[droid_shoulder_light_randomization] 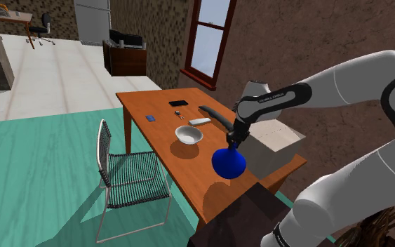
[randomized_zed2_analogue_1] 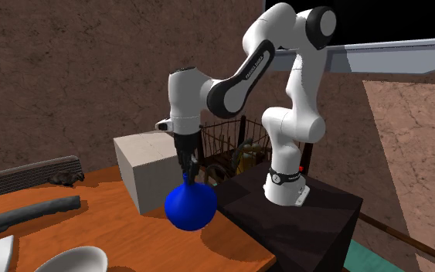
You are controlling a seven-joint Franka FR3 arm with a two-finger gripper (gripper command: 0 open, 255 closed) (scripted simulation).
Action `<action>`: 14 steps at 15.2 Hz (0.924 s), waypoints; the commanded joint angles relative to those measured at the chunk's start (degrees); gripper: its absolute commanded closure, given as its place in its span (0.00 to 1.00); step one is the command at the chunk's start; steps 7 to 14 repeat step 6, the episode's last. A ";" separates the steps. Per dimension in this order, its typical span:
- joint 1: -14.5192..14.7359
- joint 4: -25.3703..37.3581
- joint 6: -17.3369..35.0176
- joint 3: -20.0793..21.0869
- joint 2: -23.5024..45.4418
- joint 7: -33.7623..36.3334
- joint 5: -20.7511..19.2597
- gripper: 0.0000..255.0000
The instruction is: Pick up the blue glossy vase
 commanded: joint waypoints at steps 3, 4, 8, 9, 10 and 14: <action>-0.08 1.58 -3.70 0.21 -2.15 0.14 -0.17 1.00; -0.10 2.01 -4.59 0.27 -2.62 0.18 -0.19 1.00; -0.10 2.07 -4.72 0.28 -2.70 0.18 -0.19 1.00; -0.10 2.07 -4.72 0.28 -2.70 0.18 -0.19 1.00; -0.10 2.07 -4.72 0.28 -2.70 0.18 -0.19 1.00; -0.10 2.07 -4.72 0.28 -2.70 0.18 -0.19 1.00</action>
